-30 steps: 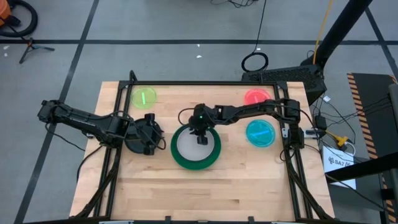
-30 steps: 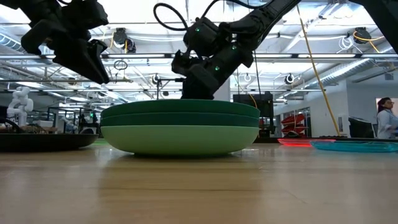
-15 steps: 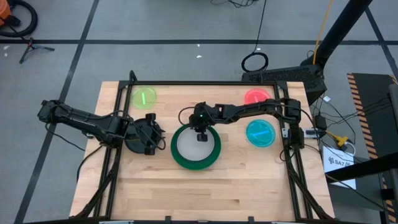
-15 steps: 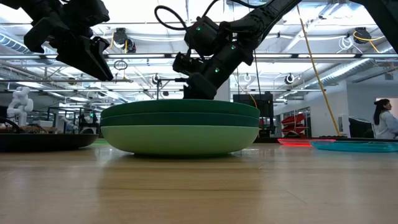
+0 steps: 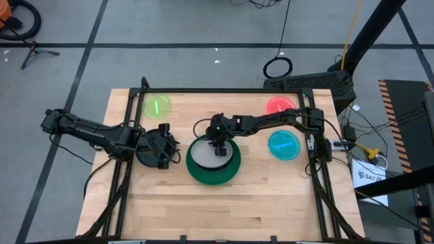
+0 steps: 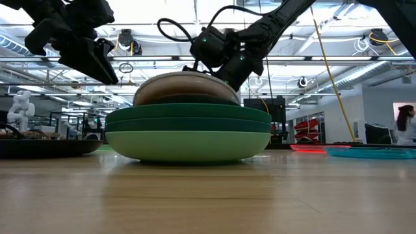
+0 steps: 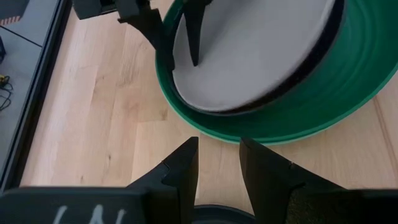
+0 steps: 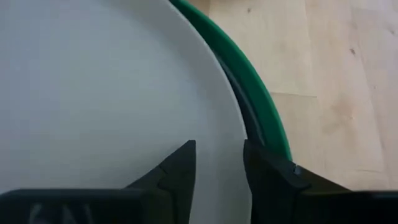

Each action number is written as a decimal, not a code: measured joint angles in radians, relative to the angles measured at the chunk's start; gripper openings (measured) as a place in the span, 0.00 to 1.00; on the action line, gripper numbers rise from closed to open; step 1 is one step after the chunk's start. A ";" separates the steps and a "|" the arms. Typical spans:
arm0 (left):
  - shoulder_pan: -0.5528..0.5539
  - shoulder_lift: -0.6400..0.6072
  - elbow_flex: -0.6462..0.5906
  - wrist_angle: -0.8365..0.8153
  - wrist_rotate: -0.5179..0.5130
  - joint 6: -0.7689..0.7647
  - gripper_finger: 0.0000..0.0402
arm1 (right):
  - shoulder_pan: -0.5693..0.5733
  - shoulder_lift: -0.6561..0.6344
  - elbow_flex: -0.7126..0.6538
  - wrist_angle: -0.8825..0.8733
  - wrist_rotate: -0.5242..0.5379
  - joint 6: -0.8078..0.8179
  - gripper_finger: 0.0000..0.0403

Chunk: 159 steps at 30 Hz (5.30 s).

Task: Stack plastic plates
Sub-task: Remove the white plate from the stacked plates

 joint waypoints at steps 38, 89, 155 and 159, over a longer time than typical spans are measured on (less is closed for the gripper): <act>0.000 0.212 0.000 0.439 0.317 0.016 0.31 | 0.008 0.001 -0.001 -0.003 -0.046 0.019 0.33; 0.033 0.396 -0.001 0.571 0.420 -0.054 0.01 | 0.010 -0.002 -0.003 0.030 -0.049 0.065 0.33; -0.027 0.268 -0.001 0.321 0.190 -0.084 0.14 | 0.099 -0.054 -0.146 0.148 0.003 0.099 0.00; -0.017 0.268 -0.001 0.351 0.188 -0.049 0.14 | 0.099 -0.053 -0.146 0.152 0.003 0.100 0.00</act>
